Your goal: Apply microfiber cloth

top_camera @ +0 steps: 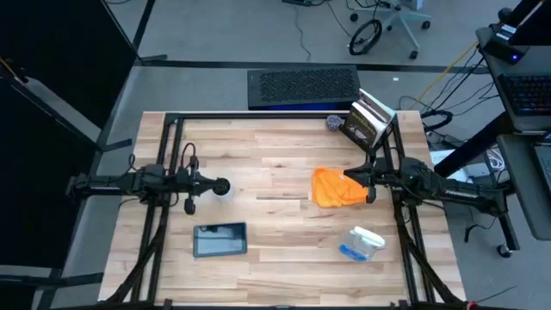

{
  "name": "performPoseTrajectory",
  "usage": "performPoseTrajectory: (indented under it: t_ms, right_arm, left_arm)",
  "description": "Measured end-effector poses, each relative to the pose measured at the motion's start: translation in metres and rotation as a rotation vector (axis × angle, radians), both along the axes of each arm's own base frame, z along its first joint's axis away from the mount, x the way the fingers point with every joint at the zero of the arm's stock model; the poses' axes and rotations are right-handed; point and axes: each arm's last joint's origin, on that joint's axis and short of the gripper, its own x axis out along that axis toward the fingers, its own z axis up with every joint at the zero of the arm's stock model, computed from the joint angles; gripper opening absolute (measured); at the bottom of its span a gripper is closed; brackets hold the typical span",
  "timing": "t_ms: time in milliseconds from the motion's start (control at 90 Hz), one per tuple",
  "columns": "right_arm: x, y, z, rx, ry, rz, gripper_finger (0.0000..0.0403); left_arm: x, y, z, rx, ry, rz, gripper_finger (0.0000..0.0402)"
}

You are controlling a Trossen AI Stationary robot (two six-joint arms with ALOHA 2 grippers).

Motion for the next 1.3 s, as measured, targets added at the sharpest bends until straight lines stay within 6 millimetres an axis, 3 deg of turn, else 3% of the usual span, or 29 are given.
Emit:
performPoseTrajectory:
  t_ms: [1300]
  right_arm:
    - [0.0000, 0.0000, 0.0000, -0.011, 0.002, 0.000, 0.0000]
  left_arm:
    - [0.0001, 0.0006, 0.0040, -0.004, -0.041, 0.022, 0.0000]
